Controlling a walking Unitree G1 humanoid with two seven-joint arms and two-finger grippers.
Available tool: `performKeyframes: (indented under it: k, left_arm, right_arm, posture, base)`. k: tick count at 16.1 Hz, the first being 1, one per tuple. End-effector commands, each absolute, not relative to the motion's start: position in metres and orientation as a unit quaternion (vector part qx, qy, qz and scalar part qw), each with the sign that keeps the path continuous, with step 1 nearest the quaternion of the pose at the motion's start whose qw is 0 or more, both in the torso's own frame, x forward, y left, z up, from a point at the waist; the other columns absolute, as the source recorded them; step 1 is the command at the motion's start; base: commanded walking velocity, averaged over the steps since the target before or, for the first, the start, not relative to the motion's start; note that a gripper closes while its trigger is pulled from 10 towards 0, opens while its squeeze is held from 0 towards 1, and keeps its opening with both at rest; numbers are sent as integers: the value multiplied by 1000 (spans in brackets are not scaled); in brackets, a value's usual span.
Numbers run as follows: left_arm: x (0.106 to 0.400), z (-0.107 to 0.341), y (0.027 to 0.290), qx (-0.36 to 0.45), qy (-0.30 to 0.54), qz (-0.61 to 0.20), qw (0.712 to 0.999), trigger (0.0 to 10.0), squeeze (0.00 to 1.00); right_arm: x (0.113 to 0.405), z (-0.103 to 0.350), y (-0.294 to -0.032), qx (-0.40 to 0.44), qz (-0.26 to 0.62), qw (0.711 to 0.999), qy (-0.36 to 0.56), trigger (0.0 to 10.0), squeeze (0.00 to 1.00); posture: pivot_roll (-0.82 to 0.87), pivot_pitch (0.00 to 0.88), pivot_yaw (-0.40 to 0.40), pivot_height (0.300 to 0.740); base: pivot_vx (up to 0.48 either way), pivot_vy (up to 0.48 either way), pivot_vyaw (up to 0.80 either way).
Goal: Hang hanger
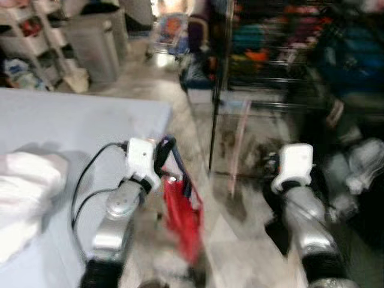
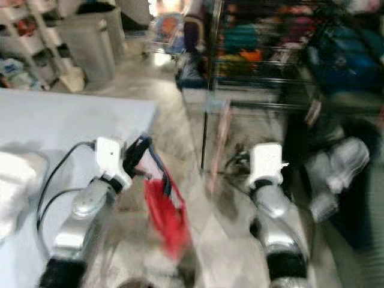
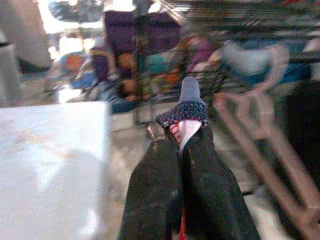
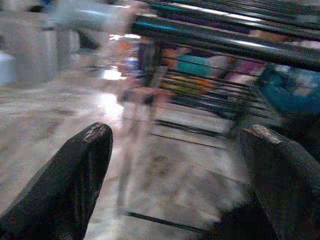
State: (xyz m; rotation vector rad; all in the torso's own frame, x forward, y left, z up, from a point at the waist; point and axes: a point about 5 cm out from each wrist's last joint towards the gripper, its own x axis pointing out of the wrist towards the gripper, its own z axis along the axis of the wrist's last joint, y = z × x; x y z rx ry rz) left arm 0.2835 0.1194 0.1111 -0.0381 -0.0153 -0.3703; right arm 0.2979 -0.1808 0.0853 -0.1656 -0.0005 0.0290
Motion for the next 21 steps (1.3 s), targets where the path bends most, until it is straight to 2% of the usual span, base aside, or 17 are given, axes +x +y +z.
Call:
performKeyframes:
  k: [1,6,9,11,13,14,16,18,21]
  left_arm:
    - [286,122,115,-17,-32,-187,982,10000,0]
    - [286,122,118,-10,-29,-184,982,10000,0]
    - [287,121,118,-7,-26,-185,982,10000,0]
    - [285,120,116,-7,-22,-187,982,10000,0]
    - [281,118,116,-7,-17,-189,982,10000,0]
    - [279,118,116,-7,-16,-188,982,10000,0]
    - [278,116,117,-6,-11,-187,982,10000,0]
    - [278,116,117,-6,-8,-190,982,10000,0]
    - [280,115,116,-4,-6,-194,981,10000,0]
  right_arm:
    - [296,89,-190,-88,2,996,-6,10000,0]
    - [288,84,-180,-72,47,996,3,10000,0]
    - [297,91,-166,-59,105,993,10,10000,0]
    - [306,88,-152,-56,153,986,39,10000,0]
    - [318,72,-134,-90,203,969,104,10000,0]
    - [320,68,-134,-104,198,967,119,10000,0]
    - [325,59,-156,-116,130,970,169,10000,0]
    - [327,59,-180,-107,69,976,175,10000,0]
    - [330,62,-191,-97,55,979,168,10000,0]
  posture:
    - [-47,0,30,740]
    - [-48,0,27,740]
    - [-48,0,22,740]
    - [-44,0,21,740]
    - [-27,0,14,740]
    - [-25,3,13,740]
    - [-26,13,17,740]
    - [-31,17,23,740]
    - [-36,14,31,740]
  base:
    - [0,0,0]
    - [0,0,0]
    - [0,0,0]
    - [0,0,0]
    - [0,0,0]
    - [0,0,0]
    - [0,0,0]
    - [0,0,0]
    - [0,0,0]
